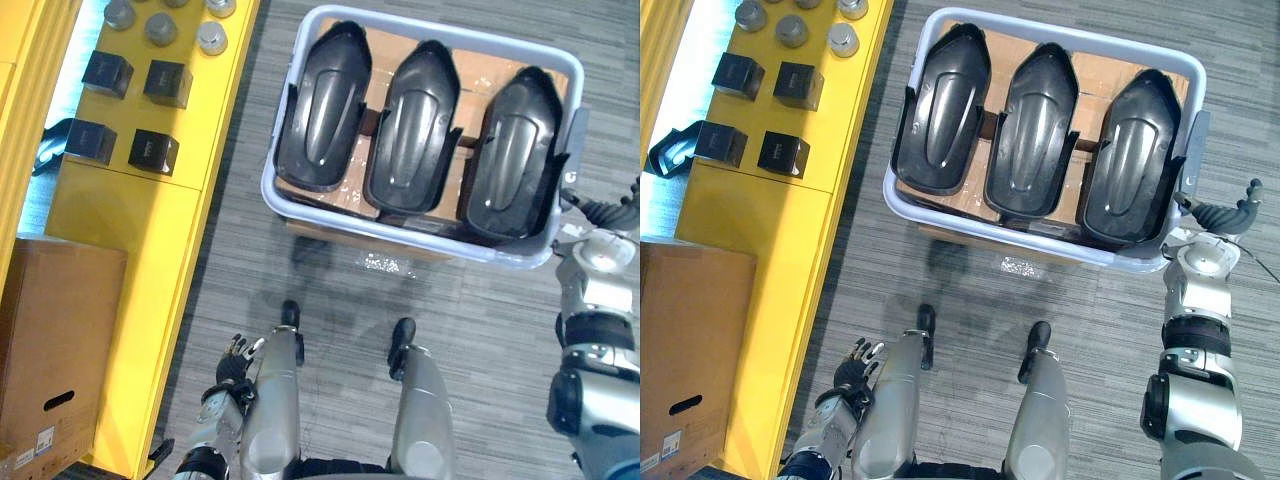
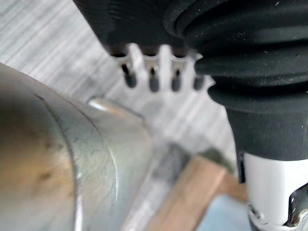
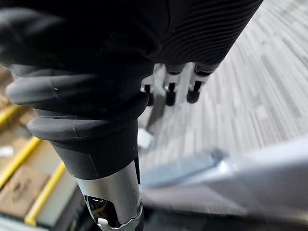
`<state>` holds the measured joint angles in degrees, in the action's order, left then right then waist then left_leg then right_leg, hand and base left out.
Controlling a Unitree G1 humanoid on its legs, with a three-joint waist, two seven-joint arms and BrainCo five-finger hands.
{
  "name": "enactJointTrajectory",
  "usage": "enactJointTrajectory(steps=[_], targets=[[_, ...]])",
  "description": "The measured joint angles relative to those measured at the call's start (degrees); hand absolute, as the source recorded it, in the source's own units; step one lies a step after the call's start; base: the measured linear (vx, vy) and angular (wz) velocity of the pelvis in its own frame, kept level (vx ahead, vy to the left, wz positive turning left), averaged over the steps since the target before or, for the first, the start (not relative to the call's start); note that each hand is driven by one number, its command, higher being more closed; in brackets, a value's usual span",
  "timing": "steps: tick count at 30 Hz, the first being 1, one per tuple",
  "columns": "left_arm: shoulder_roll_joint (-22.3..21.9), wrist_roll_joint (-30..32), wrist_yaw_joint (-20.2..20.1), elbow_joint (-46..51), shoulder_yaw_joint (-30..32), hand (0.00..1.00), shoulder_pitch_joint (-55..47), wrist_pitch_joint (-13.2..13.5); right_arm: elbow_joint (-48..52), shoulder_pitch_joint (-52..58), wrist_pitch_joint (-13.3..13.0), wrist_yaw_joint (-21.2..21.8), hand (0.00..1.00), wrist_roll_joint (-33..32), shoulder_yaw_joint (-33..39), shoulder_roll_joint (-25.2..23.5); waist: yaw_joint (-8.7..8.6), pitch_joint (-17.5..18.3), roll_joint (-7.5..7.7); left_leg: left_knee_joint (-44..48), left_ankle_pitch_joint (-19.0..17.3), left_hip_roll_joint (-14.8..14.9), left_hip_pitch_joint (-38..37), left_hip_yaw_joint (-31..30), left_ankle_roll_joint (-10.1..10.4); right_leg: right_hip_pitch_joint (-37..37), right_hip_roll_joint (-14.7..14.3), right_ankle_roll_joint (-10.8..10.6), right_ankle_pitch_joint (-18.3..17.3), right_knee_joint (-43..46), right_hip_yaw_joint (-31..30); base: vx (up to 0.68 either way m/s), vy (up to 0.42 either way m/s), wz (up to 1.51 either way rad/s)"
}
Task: Walk over and take plastic housings, then place them on the shelf
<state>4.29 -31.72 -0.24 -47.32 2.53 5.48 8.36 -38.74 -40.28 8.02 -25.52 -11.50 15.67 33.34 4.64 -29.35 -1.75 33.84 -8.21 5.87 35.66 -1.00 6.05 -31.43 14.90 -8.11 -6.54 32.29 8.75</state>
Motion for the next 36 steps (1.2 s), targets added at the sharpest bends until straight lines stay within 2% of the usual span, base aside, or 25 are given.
enactJointTrajectory(steps=[2,6,7,9,15,21,26,29,32,35,36], targets=[[-0.52,-1.11,-0.06,0.84,0.09,0.00,-0.02,0.38,0.00,-1.09,1.33,0.28,0.00,-0.06,-1.21,0.70,0.75,-0.37,-0.46,1.02,-0.32,0.00,1.03,-0.11,0.00,-0.96,0.19,0.07,-0.62,1.60,0.06,-0.03,-0.021,0.06],[-0.89,-2.26,-0.82,1.74,0.12,0.00,-0.51,1.42,-0.10,-2.81,3.13,0.67,0.00,-0.05,-3.68,1.27,1.10,-0.47,-0.61,3.05,-0.72,-0.47,3.06,-0.49,0.00,-3.36,1.14,0.23,-2.19,4.65,0.02,-0.05,-0.018,0.08],[-0.91,-2.26,-0.90,1.76,0.12,0.00,-0.51,1.49,-0.10,-2.94,3.34,0.77,1.00,-0.05,-3.91,1.27,1.10,-0.47,-0.61,3.15,-0.73,-0.48,3.17,-0.51,-0.01,-3.47,1.15,0.24,-2.23,4.79,0.01,-0.03,-0.016,0.04],[-1.00,-3.31,-1.16,2.00,0.14,0.00,-0.62,1.53,-0.19,-3.56,4.38,1.17,1.00,-0.02,-5.67,1.59,1.20,-0.63,-0.96,4.19,-1.00,-0.46,3.93,-1.05,0.06,-3.87,1.14,0.37,-2.46,5.58,0.21,-0.02,-0.011,0.04],[-1.92,-6.16,-2.29,3.65,1.26,0.00,-1.70,1.61,-3.05,-6.00,9.96,1.90,1.00,1.20,-7.60,4.38,1.83,-0.82,-1.34,7.19,-1.86,-0.63,6.50,-1.59,-0.26,-6.31,1.75,0.35,-3.57,9.02,0.01,-0.01,-0.002,0.02],[-2.00,-6.68,-2.63,3.67,1.30,0.00,-1.94,1.90,-6.61,-7.34,12.32,1.69,1.00,1.72,-10.38,5.70,2.40,-0.83,-1.35,8.48,-2.34,-0.42,6.58,-1.81,-0.09,-6.65,1.91,0.68,-4.35,10.84,-0.14,0.00,0.000,0.00],[-1.96,-6.73,-2.72,4.56,1.31,0.00,-3.95,3.31,-9.29,-7.23,14.59,2.16,1.00,1.70,-12.44,5.14,3.00,-0.83,-1.33,9.13,-2.46,-0.39,6.58,-1.83,-0.12,-6.63,1.93,0.71,-4.40,11.33,-0.25,0.00,0.000,0.00],[-1.82,-6.73,-2.69,4.55,1.31,0.00,-4.88,3.33,-10.91,-7.12,14.89,2.15,1.00,4.01,-12.40,4.99,3.90,-0.85,-1.30,10.07,-2.86,-0.33,6.59,-1.82,-0.19,-6.53,1.90,0.65,-4.48,11.78,-0.42,0.00,0.000,0.00],[-1.46,-6.73,-2.67,4.54,1.30,0.00,-6.16,3.31,-11.57,-7.11,14.29,1.91,1.00,5.56,-12.41,4.95,4.12,-0.93,-1.17,10.79,-3.14,-0.39,6.63,-1.81,-0.43,-6.27,1.98,0.26,-4.71,12.03,-0.54,-0.01,0.024,0.00],[-0.74,-6.74,-2.66,4.42,1.17,0.00,-7.92,3.31,-11.91,-6.95,11.15,0.91,1.00,6.10,-12.41,4.68,4.10,-1.25,-0.60,11.13,-3.20,-0.53,6.60,-1.75,-0.54,-6.03,2.02,-0.02,-4.68,12.01,-0.66,-0.01,0.023,0.01],[-0.71,-7.30,-2.67,4.30,1.11,0.00,-8.75,3.34,-11.88,-6.57,9.78,-0.38,1.00,8.23,-12.41,4.40,4.11,-1.27,-0.57,11.47,-3.31,-0.52,6.48,-1.84,-0.68,-5.66,2.01,-0.07,-4.69,12.01,-0.59,0.00,0.040,0.02]])
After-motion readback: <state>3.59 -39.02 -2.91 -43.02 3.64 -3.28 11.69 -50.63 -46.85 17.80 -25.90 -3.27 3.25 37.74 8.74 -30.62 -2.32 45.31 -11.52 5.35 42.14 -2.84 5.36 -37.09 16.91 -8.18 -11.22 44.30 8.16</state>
